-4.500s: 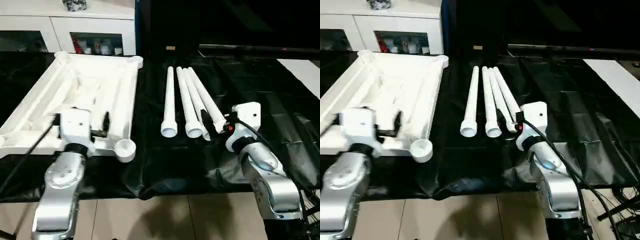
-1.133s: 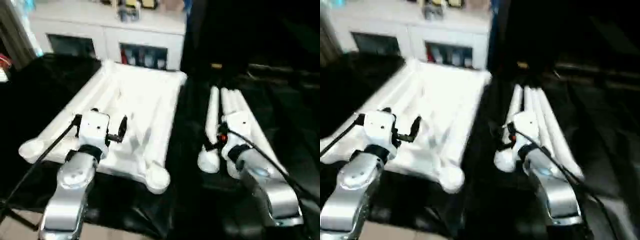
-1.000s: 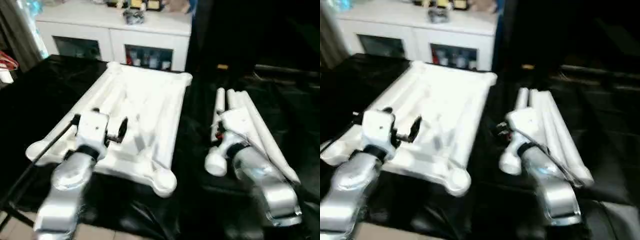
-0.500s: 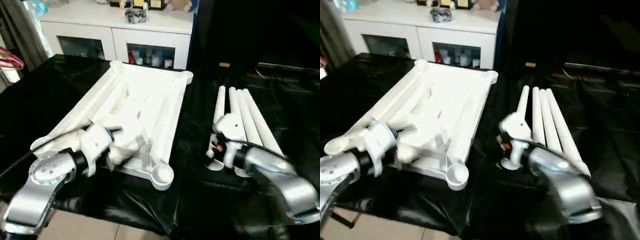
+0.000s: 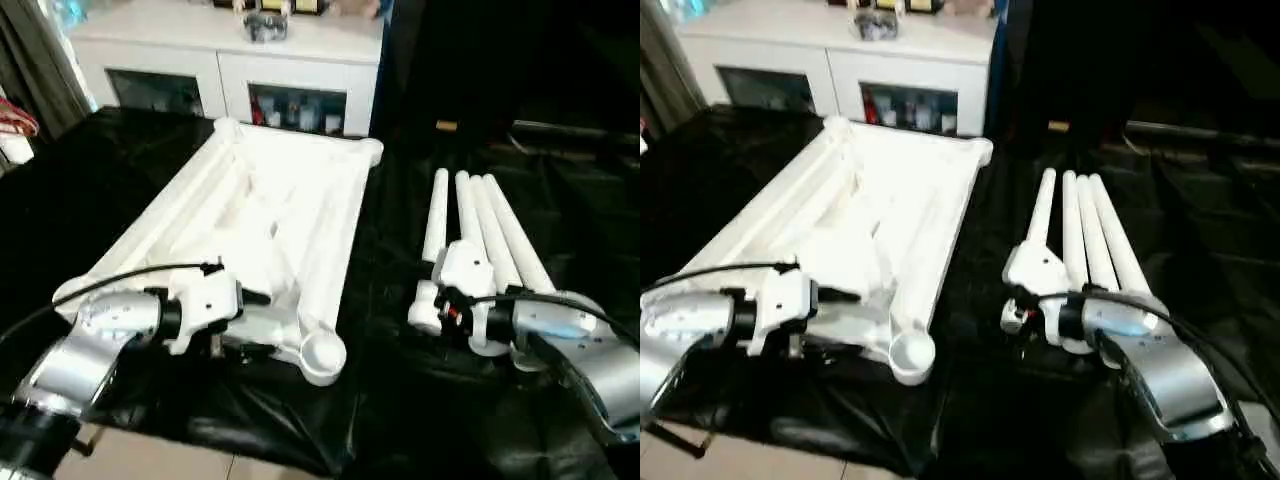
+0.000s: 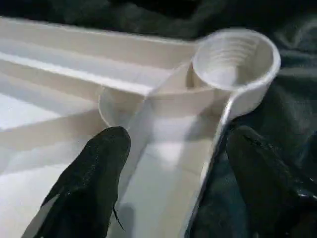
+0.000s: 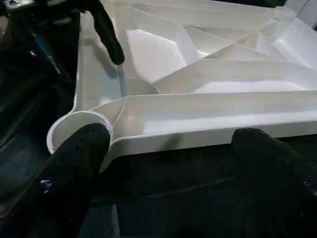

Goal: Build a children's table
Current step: Move to table, then move table base

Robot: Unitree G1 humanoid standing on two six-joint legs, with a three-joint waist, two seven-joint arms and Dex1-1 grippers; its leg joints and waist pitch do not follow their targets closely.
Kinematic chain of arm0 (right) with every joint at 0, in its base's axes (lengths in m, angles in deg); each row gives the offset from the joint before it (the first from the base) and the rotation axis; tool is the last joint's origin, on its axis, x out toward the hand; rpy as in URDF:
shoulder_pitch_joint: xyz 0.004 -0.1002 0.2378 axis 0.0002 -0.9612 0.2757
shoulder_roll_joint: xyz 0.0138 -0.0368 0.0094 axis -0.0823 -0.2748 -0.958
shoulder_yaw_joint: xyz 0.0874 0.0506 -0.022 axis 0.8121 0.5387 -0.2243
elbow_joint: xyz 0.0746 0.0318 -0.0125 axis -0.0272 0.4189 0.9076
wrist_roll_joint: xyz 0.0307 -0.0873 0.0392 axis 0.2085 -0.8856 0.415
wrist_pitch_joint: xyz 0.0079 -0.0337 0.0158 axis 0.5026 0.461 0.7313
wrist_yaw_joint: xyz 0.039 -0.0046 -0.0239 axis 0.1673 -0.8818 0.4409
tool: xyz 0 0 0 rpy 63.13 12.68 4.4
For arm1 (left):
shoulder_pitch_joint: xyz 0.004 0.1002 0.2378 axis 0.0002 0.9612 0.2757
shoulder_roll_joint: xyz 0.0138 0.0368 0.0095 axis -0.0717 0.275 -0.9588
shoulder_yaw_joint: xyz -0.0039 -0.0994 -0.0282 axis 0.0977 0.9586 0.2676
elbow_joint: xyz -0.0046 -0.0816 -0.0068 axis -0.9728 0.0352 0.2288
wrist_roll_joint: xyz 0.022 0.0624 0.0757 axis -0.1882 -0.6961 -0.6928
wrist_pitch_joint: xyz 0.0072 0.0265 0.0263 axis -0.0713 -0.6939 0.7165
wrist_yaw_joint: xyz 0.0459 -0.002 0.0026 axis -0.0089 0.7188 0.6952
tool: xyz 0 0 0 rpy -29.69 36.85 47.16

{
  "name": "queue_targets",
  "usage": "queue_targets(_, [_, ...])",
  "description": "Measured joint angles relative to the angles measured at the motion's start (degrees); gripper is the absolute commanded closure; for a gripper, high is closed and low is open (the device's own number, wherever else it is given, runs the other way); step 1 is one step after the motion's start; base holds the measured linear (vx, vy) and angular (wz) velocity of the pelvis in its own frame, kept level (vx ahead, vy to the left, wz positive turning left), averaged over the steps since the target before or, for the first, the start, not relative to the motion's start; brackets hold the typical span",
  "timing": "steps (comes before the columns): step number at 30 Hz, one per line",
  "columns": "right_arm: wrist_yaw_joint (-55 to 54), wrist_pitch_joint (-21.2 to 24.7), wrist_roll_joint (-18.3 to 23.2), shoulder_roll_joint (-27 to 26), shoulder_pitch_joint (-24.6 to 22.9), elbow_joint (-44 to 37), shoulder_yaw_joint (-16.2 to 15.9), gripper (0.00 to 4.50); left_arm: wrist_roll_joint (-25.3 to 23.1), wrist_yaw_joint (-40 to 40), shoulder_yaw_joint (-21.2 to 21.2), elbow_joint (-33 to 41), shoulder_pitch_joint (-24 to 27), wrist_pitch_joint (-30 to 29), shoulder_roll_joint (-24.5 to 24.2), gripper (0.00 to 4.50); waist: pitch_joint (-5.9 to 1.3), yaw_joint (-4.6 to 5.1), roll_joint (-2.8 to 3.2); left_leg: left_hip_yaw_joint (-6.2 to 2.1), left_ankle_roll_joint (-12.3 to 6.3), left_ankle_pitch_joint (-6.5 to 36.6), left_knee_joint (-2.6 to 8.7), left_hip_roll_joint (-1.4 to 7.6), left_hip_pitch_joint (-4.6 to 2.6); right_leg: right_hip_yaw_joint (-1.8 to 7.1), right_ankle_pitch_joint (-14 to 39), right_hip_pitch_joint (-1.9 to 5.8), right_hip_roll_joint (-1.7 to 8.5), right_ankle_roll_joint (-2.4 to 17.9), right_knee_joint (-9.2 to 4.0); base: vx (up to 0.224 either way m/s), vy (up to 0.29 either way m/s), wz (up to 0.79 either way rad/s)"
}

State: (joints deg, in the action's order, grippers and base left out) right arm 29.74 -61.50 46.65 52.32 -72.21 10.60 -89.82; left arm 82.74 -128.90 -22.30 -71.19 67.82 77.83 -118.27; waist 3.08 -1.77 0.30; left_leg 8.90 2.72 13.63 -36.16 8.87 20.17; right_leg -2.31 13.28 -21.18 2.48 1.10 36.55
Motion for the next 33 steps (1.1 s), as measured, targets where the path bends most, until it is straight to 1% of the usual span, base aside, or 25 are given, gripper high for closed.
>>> queue_targets(3, [0.67,0.00,0.00,0.19,-0.19,-0.20,-0.22,0.00,0.06,-3.90,-0.77,-4.02,-2.01,1.00,-0.62,1.34,0.00,-0.06,0.00,0.07,-0.03,0.01,0.06,0.02,0.05,0.01,0.00,-0.06,0.01,0.00,-0.07,0.000,0.000,0.00])
queue_targets(5, [0.79,0.00,0.00,0.44,-0.33,-0.30,-0.58,0.00,0.05,-5.25,-0.91,-5.79,-2.72,1.80,-0.73,1.67,0.00,-0.07,0.00,0.11,-0.03,0.01,0.06,0.03,0.04,0.02,0.00,-0.05,0.01,0.01,-0.07,0.000,0.000,0.00])
queue_targets(8, [1.09,0.13,0.04,0.46,-0.41,-0.48,-0.76,0.00,0.05,-7.82,-2.17,-7.46,-2.88,2.00,-0.82,1.70,0.00,-0.07,0.00,0.23,-0.01,0.00,0.07,0.11,0.00,0.03,0.00,-0.04,0.03,0.01,-0.05,0.000,0.000,0.00])
queue_targets(10, [1.45,0.27,0.08,0.49,-0.50,-0.74,-0.76,0.00,0.04,-8.79,-2.66,-8.59,-2.95,2.06,-0.80,1.97,0.00,-0.07,0.00,0.31,0.00,0.00,0.07,0.16,-0.01,0.02,0.00,-0.04,0.03,0.01,-0.04,0.000,0.000,0.00])
queue_targets(13, [1.95,0.34,0.17,0.56,-0.99,-1.68,-0.83,0.00,-0.05,-9.70,-2.94,-10.66,-4.72,2.73,-0.65,2.15,0.00,-0.17,0.00,0.69,0.01,0.00,0.08,0.43,-0.07,0.01,0.00,-0.03,0.03,0.01,-0.02,0.000,0.000,0.00])
queue_targets(15, [2.06,0.34,0.35,0.57,-1.31,-1.71,-1.15,0.00,-0.24,-10.25,-3.01,-12.01,-5.48,3.64,-0.59,2.36,0.00,-0.18,0.00,0.82,0.01,0.00,0.08,0.48,-0.09,0.03,0.00,-0.03,0.04,0.01,-0.01,0.000,0.000,0.00])
queue_targets(16, [2.11,0.34,0.39,0.66,-1.44,-1.71,-1.17,0.00,-0.40,-10.35,-3.07,-12.36,-5.51,3.73,-0.51,2.36,0.00,-0.18,0.00,0.83,0.01,-0.01,0.08,0.49,-0.09,0.03,0.00,-0.03,0.04,0.01,-0.02,0.000,0.000,0.00])
queue_targets(19, [2.22,0.34,0.51,1.30,-1.56,-1.73,-1.18,0.00,-0.67,-10.72,-3.15,-12.82,-5.68,3.73,-0.22,2.68,0.00,-0.15,0.00,0.87,0.01,-0.01,0.07,0.51,-0.08,0.04,0.00,-0.03,0.03,0.01,-0.06,0.000,0.000,0.00])
queue_targets(20, [2.32,0.34,0.50,1.44,-1.67,-1.76,-1.18,0.00,-0.77,-10.86,-3.38,-12.96,-6.01,3.73,-0.20,2.68,0.00,-0.15,0.00,0.88,0.01,-0.01,0.08,0.52,-0.07,0.03,0.00,-0.03,0.03,0.01,-0.07,0.000,0.000,0.00])
queue_targets(21, [2.47,0.34,0.49,1.47,-1.75,-1.76,-1.18,0.00,-0.84,-10.96,-3.61,-13.07,-6.31,3.73,-0.19,2.86,0.00,-0.18,0.00,0.90,0.01,-0.01,0.08,0.54,-0.06,0.03,0.00,-0.04,0.03,0.01,-0.08,0.000,0.000,0.00])
queue_targets(26, [2.75,0.34,0.47,1.47,-1.91,-1.77,-1.19,0.00,-1.26,-11.38,-3.70,-14.75,-7.31,4.61,-0.13,3.29,0.00,-0.11,0.00,0.92,0.01,-0.01,0.10,0.56,-0.08,0.03,0.01,-0.05,0.01,0.02,-0.08,0.000,0.000,0.00])
queue_targets(27, [2.75,0.34,0.47,1.47,-1.91,-1.77,-1.19,0.00,-1.26,-11.38,-3.70,-14.95,-7.37,4.74,-0.09,3.29,0.00,-0.10,0.00,0.92,0.01,0.00,0.10,0.56,-0.08,0.04,0.01,-0.05,0.01,0.02,-0.08,0.000,0.000,0.00])
queue_targets(29, [2.74,0.34,0.47,1.47,-1.91,-1.77,-1.22,0.00,-1.28,-11.38,-3.68,-15.31,-7.60,4.81,0.08,3.55,0.00,-0.13,0.00,0.93,0.01,-0.01,0.10,0.57,-0.08,0.03,0.01,-0.05,0.01,0.02,-0.08,0.000,0.000,0.00])
queue_targets(31, [2.73,0.34,0.47,1.47,-1.91,-1.78,-1.34,0.00,-1.39,-11.38,-3.66,-15.56,-7.79,4.84,0.14,3.60,0.00,-0.11,0.00,0.94,0.01,0.00,0.10,0.57,-0.08,0.03,0.01,-0.05,0.01,0.03,-0.09,0.000,0.000,0.00])
queue_targets(33, [2.72,0.34,0.47,1.47,-1.92,-1.82,-1.49,0.00,-1.87,-11.42,-3.68,-15.57,-7.92,5.02,0.13,3.81,0.00,-0.08,0.00,0.95,0.01,0.00,0.14,0.57,-0.08,0.04,0.01,-0.05,0.01,0.03,-0.12,0.000,0.000,0.00])
